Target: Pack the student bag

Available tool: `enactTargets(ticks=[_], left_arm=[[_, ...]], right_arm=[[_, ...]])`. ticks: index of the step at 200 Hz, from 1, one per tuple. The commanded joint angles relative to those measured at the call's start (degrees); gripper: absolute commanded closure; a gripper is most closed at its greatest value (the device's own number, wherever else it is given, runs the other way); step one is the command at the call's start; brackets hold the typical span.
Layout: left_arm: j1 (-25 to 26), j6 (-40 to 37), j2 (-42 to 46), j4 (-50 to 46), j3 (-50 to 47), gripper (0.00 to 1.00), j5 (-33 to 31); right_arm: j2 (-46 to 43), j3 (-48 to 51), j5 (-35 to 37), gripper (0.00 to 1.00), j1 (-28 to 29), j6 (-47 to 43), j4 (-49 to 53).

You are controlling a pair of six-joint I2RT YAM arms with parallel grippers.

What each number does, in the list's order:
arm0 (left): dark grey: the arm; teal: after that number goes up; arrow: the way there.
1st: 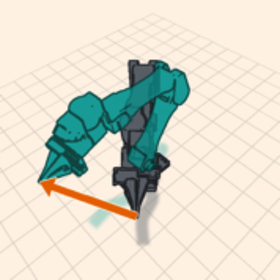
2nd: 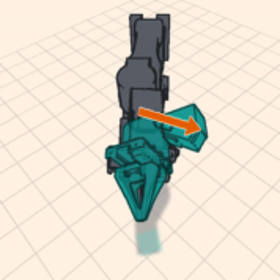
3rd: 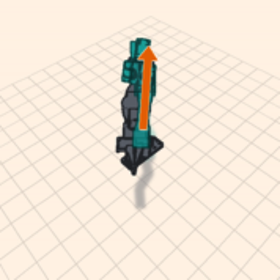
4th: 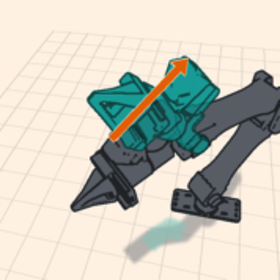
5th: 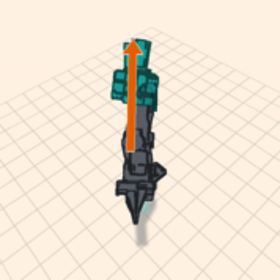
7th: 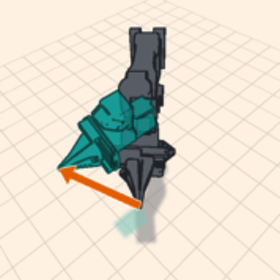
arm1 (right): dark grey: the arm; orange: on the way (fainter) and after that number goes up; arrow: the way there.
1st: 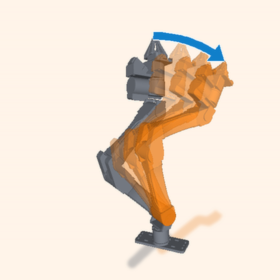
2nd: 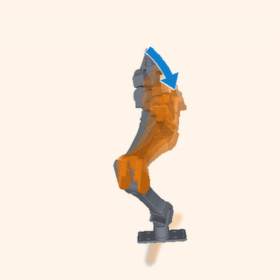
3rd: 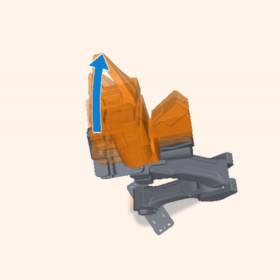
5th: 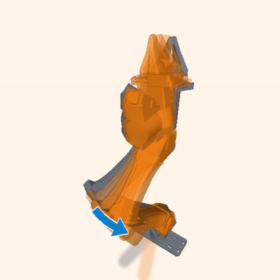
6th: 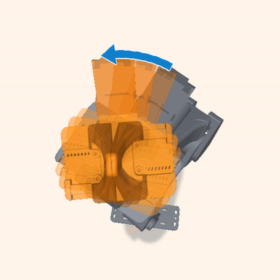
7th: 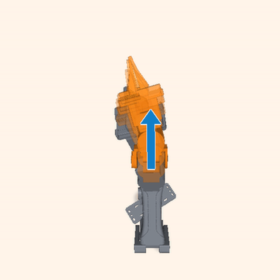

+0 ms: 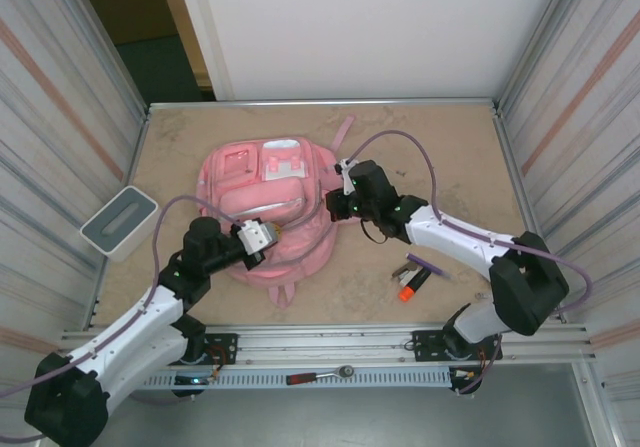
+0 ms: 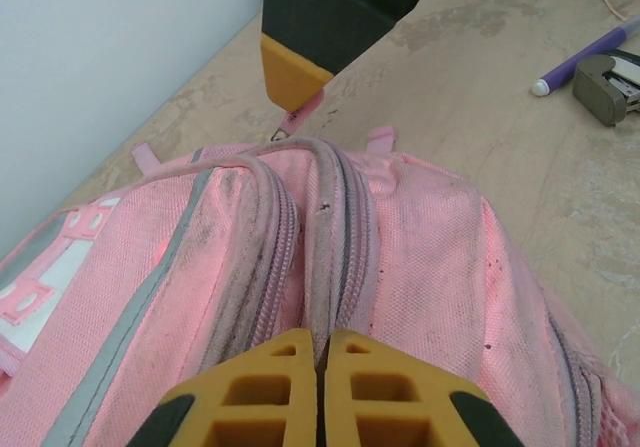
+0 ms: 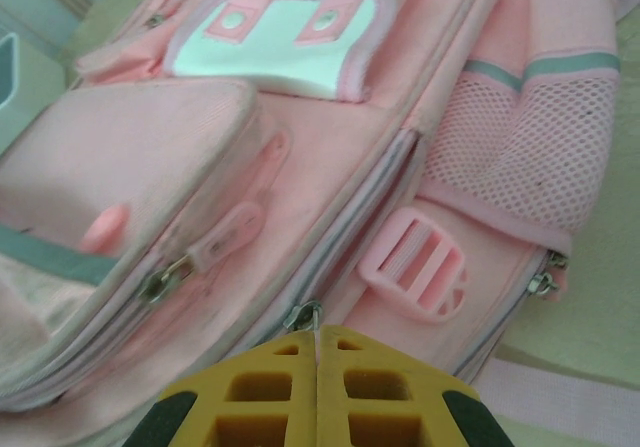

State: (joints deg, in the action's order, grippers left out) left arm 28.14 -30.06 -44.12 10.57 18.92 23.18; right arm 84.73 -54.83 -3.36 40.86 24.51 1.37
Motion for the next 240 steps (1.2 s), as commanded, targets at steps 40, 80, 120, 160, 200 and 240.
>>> enactTargets(ticks=[40,80,120,160,200,240], left_arm=[[-0.8,0.3,0.4,4.2,0.3,1.00,2.5],[-0.8,-0.5,-0.7,3.8,0.7,1.00,4.4],[-0.8,-0.9,-1.1,3.8,0.8,1.00,4.9],[-0.8,-0.9,-1.3,3.8,0.8,1.00,5.4],[-0.8,-0.9,-1.3,3.3,0.7,1.00,5.8],[-0.8,-1.1,-1.5,3.3,0.8,1.00,5.8]], right_arm=[[6.6,-5.3,2.4,1.00,-4.0,-2.0,0.7],[11.3,-9.0,0.9,1.00,-4.8,-1.9,1.4],[13.3,-10.1,1.0,1.00,-5.5,-1.8,1.9],[16.0,-11.8,0.4,1.00,-6.8,-1.8,2.0],[17.9,-13.0,0.1,1.00,-7.6,-1.4,1.9],[19.8,-14.7,-0.7,1.00,-8.3,-1.1,2.1]])
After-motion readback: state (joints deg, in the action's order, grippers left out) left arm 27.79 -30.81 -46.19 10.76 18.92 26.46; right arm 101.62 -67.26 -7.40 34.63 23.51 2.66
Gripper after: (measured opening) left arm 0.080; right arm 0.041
